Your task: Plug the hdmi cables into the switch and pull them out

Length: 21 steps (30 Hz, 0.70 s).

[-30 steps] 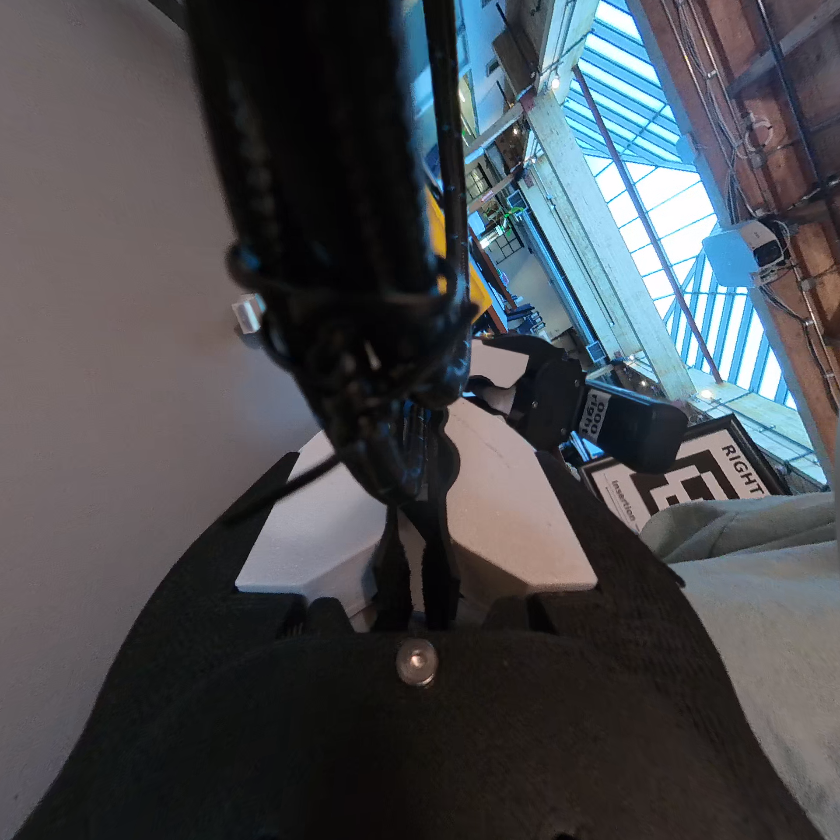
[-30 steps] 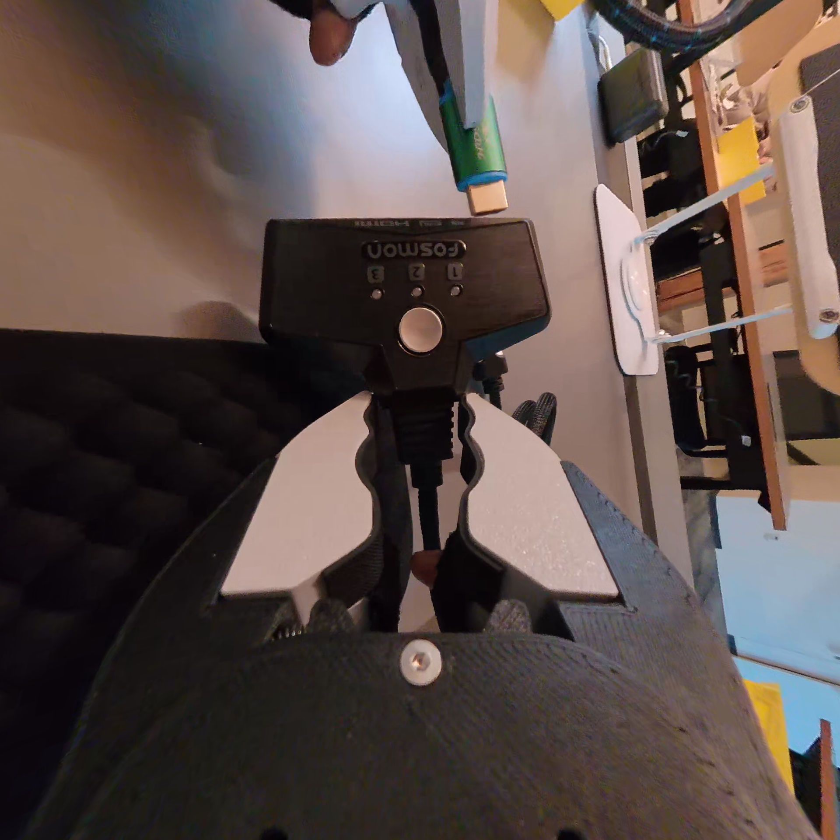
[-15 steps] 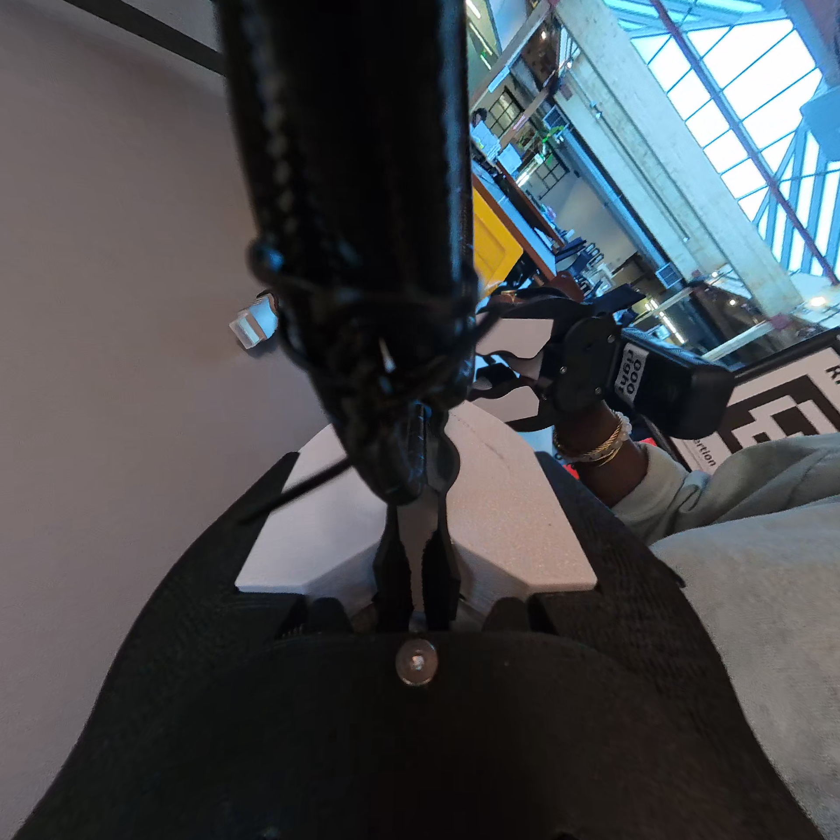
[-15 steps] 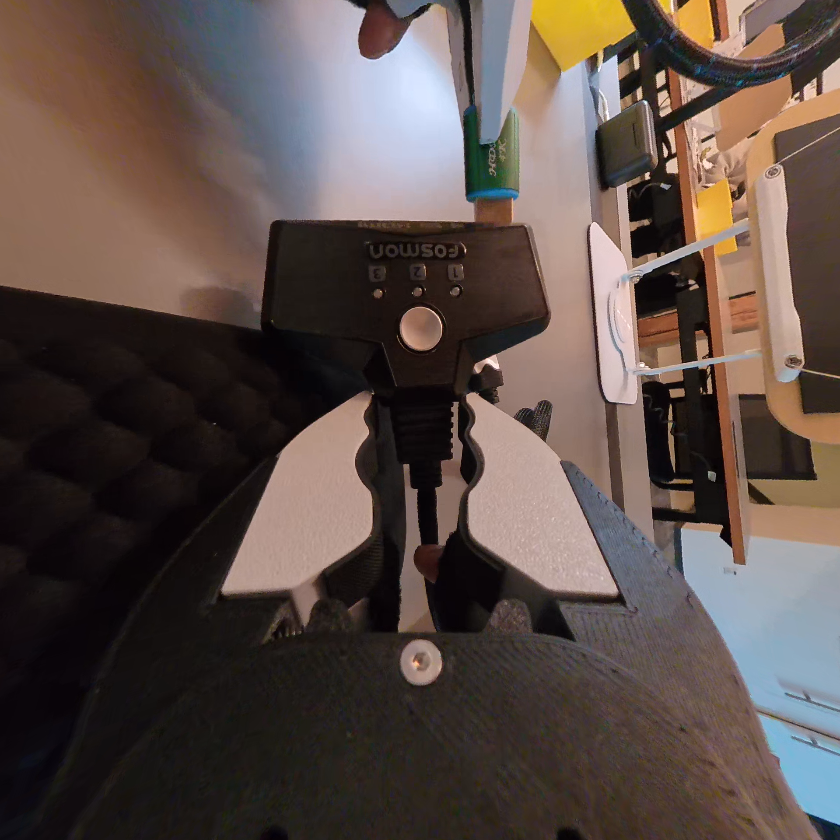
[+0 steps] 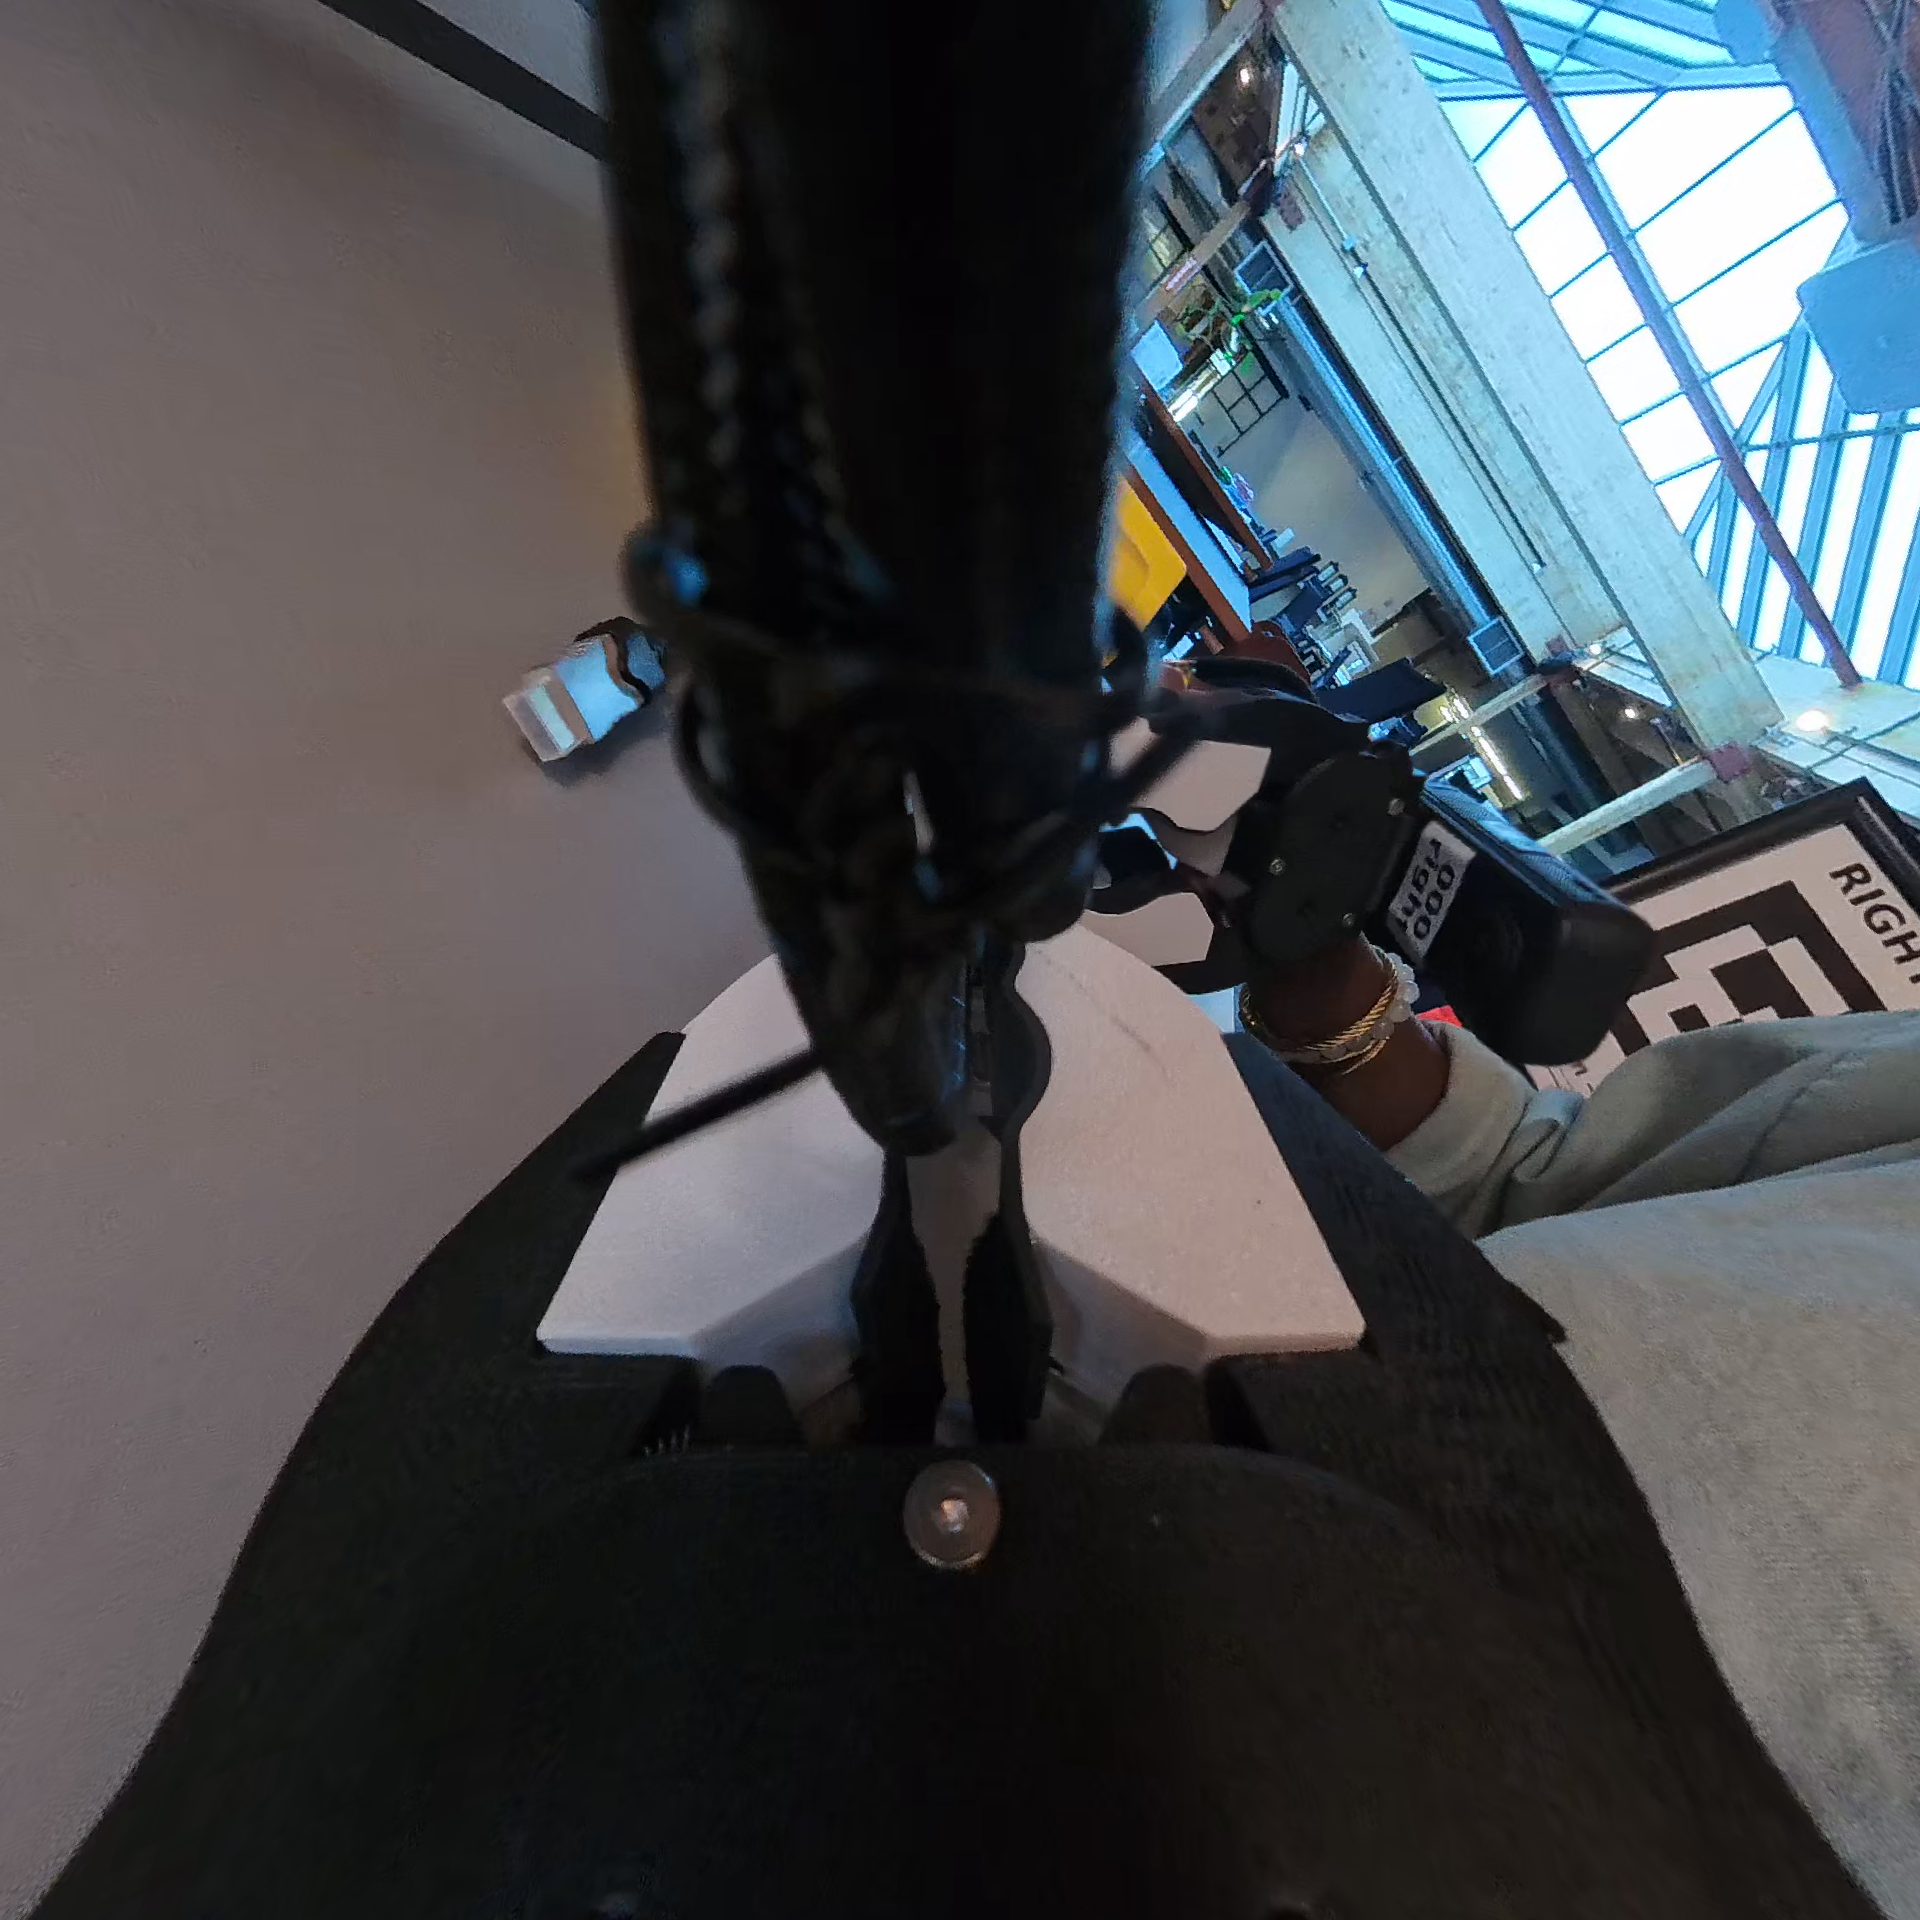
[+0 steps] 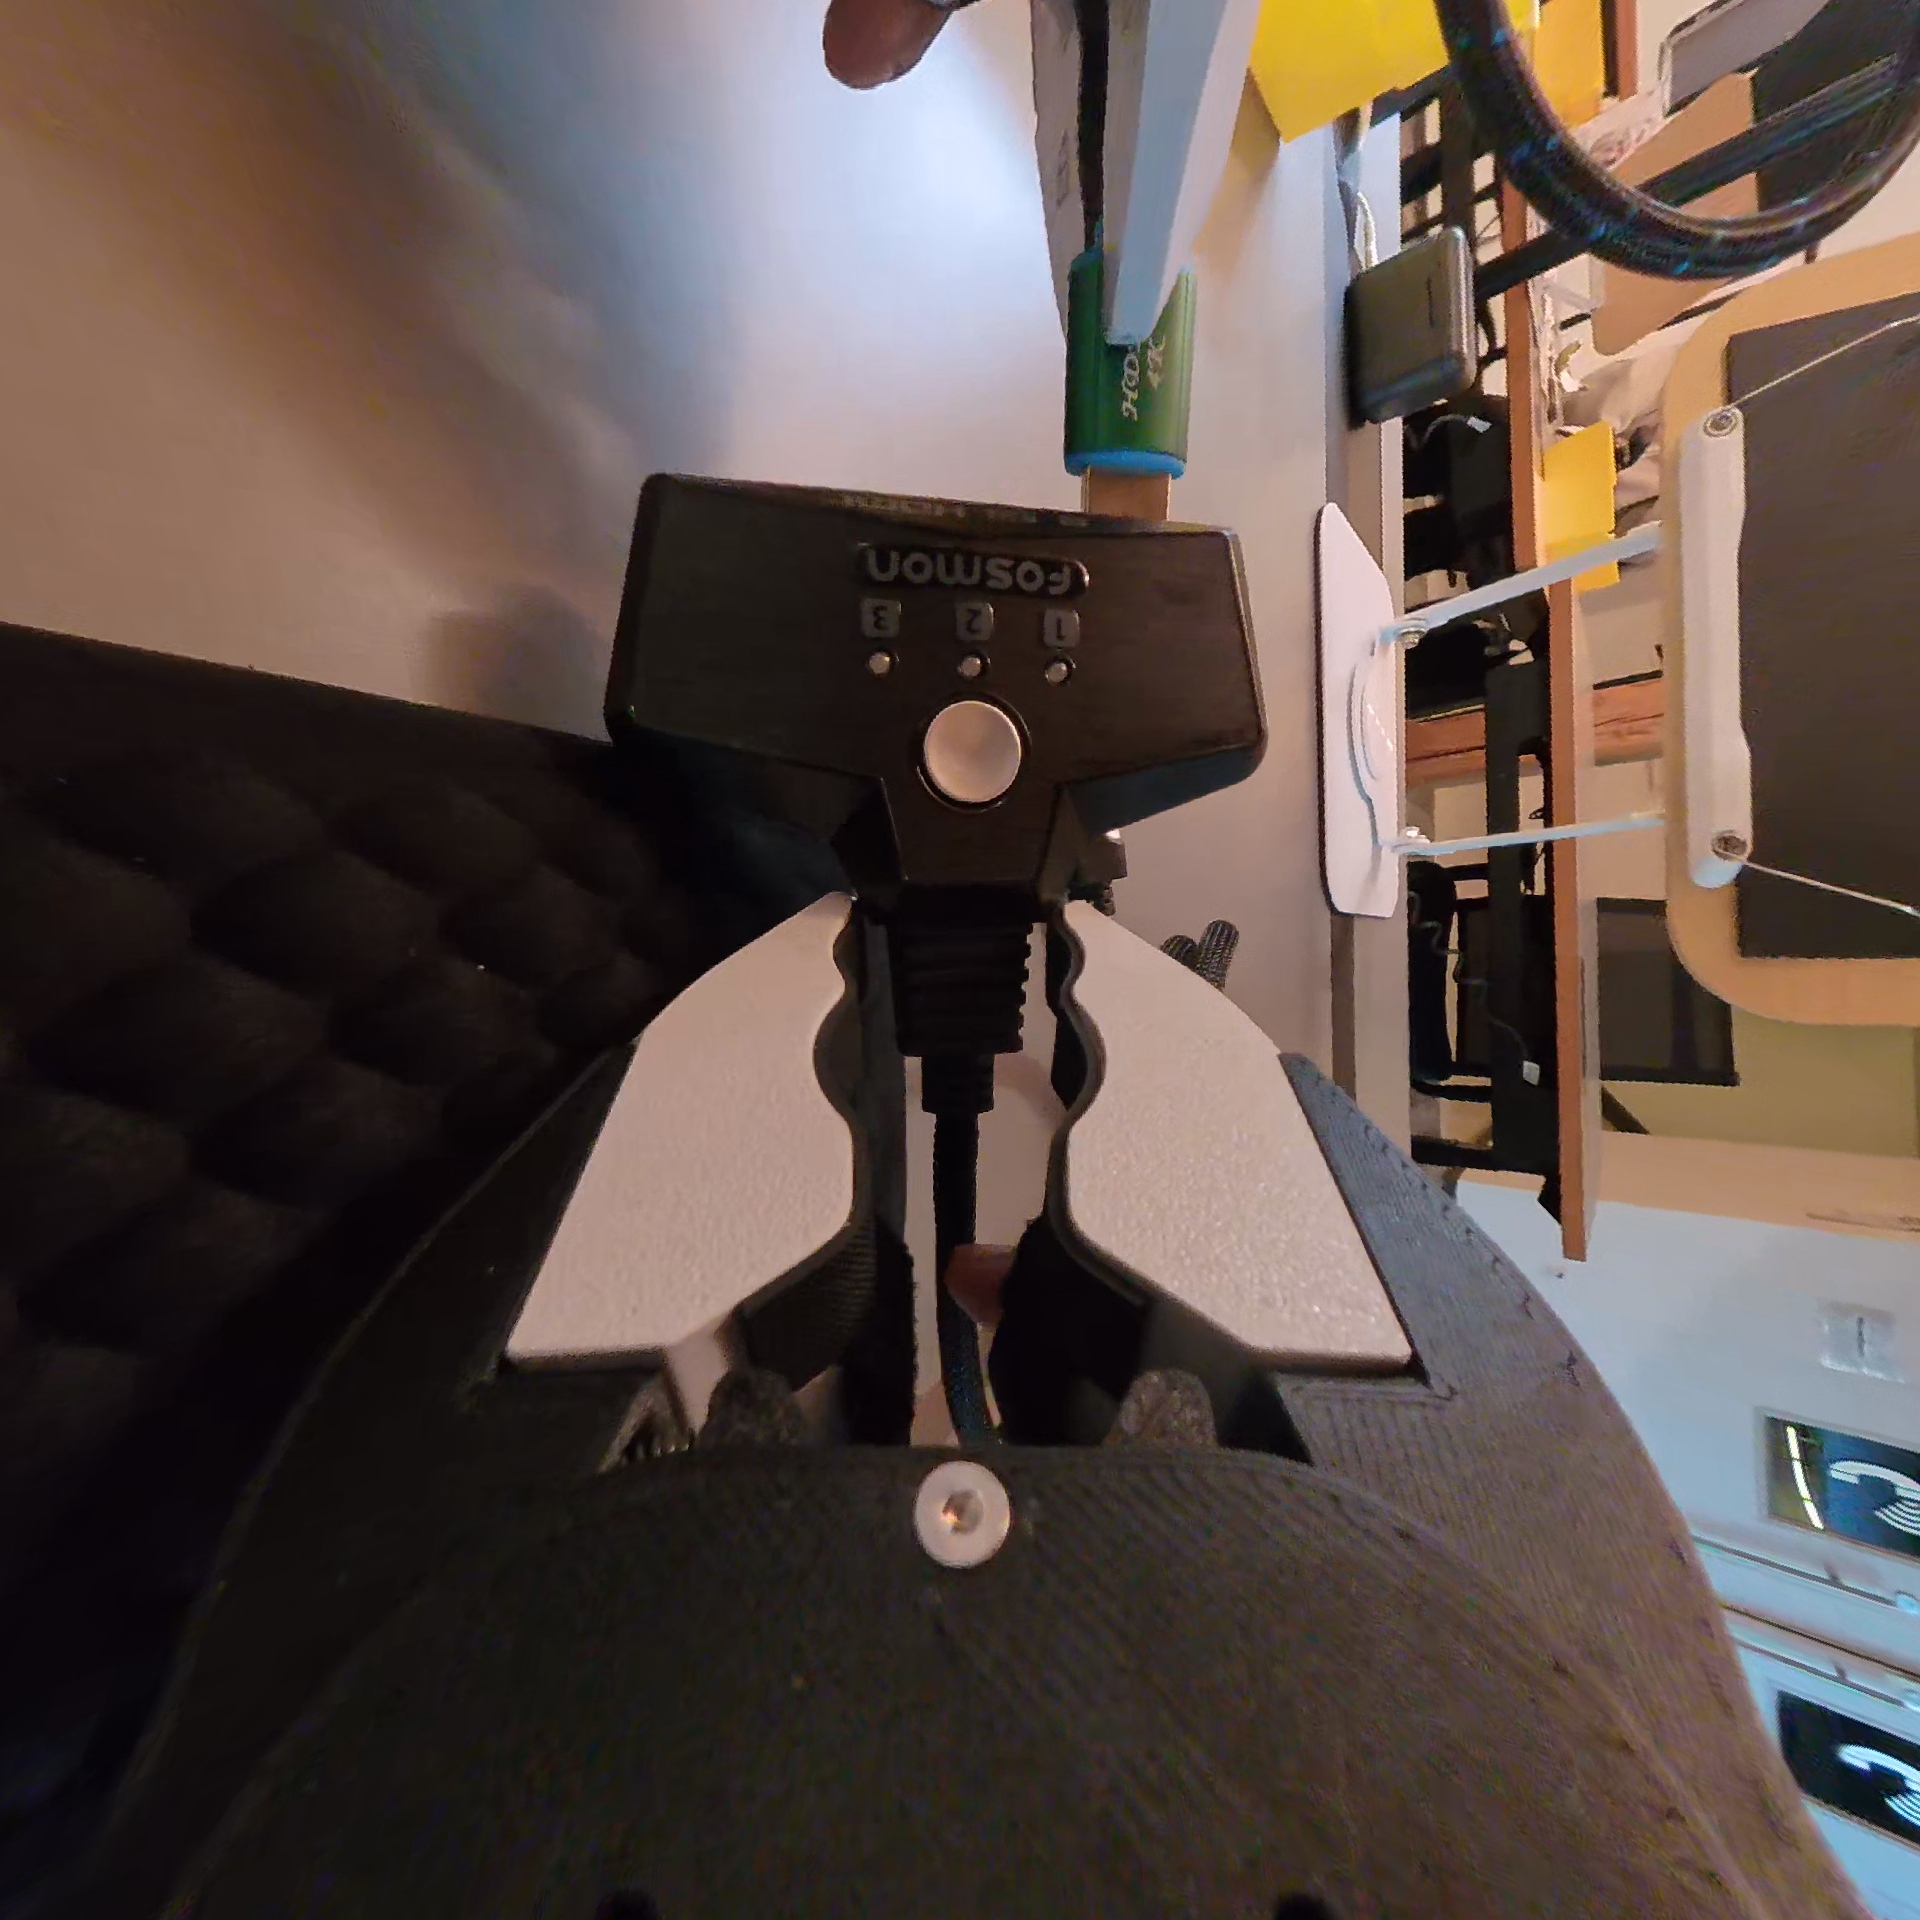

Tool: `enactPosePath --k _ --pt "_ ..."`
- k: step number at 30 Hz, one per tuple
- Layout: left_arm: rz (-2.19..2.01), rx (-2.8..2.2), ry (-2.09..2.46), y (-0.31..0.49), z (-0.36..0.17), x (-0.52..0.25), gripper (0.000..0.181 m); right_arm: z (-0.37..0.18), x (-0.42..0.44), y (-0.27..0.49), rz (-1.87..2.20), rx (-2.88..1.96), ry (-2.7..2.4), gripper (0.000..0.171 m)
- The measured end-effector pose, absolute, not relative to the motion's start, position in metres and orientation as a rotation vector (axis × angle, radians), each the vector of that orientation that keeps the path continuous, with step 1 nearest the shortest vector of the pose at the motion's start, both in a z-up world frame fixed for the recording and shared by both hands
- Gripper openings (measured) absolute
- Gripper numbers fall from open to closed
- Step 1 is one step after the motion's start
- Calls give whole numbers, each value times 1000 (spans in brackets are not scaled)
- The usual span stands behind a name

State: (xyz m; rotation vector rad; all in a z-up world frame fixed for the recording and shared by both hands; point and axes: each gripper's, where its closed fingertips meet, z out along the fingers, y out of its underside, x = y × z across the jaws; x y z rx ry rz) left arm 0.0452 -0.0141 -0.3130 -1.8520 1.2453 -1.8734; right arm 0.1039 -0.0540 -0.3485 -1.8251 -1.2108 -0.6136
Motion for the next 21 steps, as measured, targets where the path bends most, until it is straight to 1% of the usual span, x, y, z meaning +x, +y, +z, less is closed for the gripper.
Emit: enactPosePath --k 4,7,10,12,15,17,20,21 --pt "-1855 -1834 1294 -17 -313 43 12 -349 102 -55 -649 -1805 -1254 34" --pt "-1833 -1794 1393 -21 -309 40 13 -348 96 -56 -585 -1791 -1292 37" --pt "-1817 -1762 1415 -21 -305 40 12 -346 83 -57 -338 -1809 -1230 43" --pt "-1776 -1746 1436 -21 -308 39 12 -339 75 -59 -83 -1844 -1122 59" --pt "-1766 -1719 1463 -26 -310 37 12 -324 70 -53 253 -1901 -888 62" --pt "-1762 -1681 1478 -29 -307 36 12 -317 71 -46 345 -1915 -806 51" --pt "-1760 -1602 1514 -35 -303 35 12 -324 68 -48 437 -1988 -888 51" --pt "-1747 -1583 1525 -37 -303 35 12 -326 65 -50 496 -2006 -924 47"
